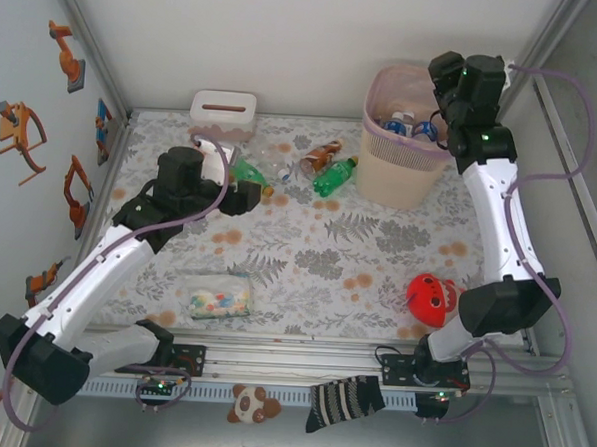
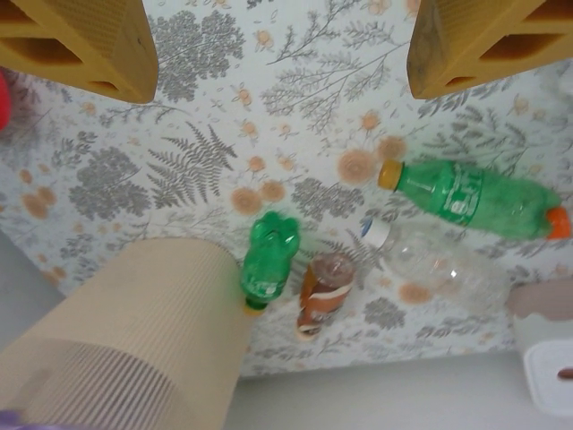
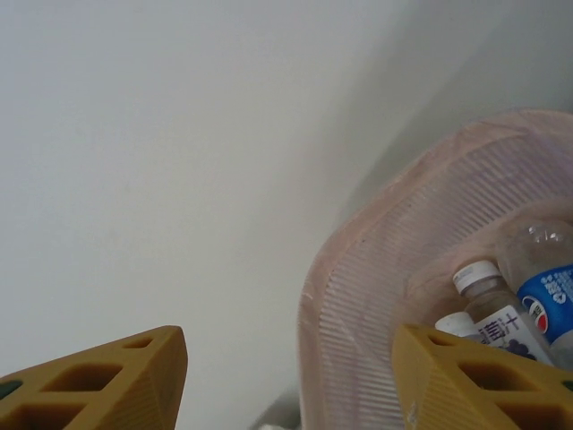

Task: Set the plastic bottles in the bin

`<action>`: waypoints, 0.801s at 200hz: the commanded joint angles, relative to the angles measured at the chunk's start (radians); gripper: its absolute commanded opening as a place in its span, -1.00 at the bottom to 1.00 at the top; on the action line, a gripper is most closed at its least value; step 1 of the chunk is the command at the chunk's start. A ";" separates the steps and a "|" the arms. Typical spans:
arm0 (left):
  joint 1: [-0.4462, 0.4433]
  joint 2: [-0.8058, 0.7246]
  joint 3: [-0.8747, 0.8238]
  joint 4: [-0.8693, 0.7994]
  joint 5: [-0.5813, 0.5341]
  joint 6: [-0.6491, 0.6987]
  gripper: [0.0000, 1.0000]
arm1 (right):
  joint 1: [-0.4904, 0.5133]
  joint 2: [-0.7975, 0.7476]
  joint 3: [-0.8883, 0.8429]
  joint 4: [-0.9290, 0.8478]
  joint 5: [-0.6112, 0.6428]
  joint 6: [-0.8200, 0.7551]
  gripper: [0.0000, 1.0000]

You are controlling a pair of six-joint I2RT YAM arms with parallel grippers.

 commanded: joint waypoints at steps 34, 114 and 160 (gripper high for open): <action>0.155 0.061 0.017 -0.132 -0.055 -0.041 0.41 | -0.006 -0.020 0.004 -0.087 -0.165 -0.269 0.15; 0.326 0.306 0.040 -0.103 -0.197 -0.197 0.43 | -0.006 -0.231 -0.179 -0.130 -0.106 -0.328 0.14; 0.368 0.563 0.213 -0.190 -0.259 -0.329 0.65 | -0.006 -0.304 -0.214 -0.167 -0.088 -0.343 0.16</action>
